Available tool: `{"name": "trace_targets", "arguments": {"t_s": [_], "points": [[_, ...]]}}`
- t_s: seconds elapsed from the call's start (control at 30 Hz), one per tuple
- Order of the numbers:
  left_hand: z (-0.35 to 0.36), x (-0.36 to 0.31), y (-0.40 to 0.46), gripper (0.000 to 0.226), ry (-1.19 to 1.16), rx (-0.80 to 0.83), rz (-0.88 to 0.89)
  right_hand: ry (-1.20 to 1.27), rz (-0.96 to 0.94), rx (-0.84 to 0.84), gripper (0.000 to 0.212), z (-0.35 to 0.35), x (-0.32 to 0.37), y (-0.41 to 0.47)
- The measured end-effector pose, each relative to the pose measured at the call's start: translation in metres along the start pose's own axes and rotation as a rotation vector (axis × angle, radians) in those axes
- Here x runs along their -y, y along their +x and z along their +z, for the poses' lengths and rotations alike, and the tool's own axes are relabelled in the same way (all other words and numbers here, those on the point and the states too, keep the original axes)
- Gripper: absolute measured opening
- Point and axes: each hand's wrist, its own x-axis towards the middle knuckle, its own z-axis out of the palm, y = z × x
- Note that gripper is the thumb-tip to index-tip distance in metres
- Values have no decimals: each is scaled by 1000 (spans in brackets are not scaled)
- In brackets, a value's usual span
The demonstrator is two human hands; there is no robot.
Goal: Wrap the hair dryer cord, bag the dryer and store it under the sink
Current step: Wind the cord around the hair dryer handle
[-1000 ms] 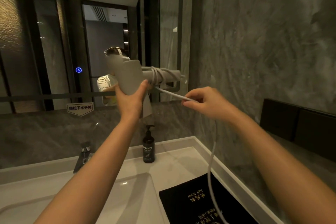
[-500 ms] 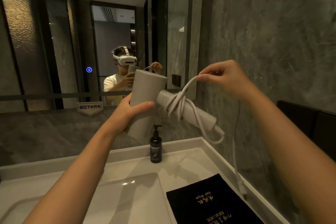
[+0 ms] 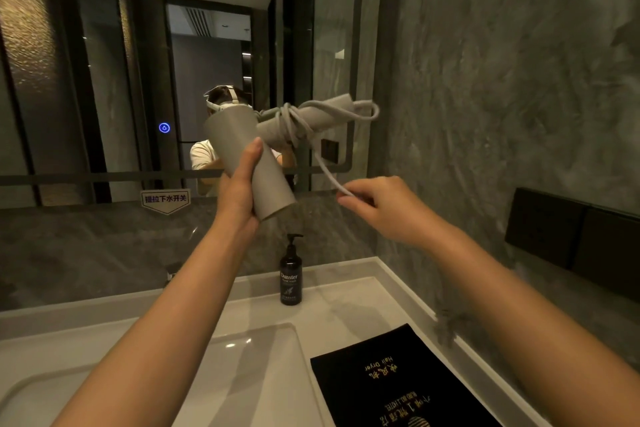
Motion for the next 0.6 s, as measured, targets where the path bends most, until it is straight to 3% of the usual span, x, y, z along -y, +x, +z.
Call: {"name": "trace_targets", "arguments": {"t_s": [0.13,0.3,0.47,0.6], "points": [[-20,1,6,62,421,-86,159,-68,-59,-52,16,-17,-2,-3],[-28,4,-3,52,753,99,260,-34,-107,-160,14,-41,-12,5],[-31,-1,-11,60,863,416,118,178,-88,-177,8,-43,-24,13],[-23,5,-17,72,739,517,0,437,-55,-255,11,-26,-24,13]]}}
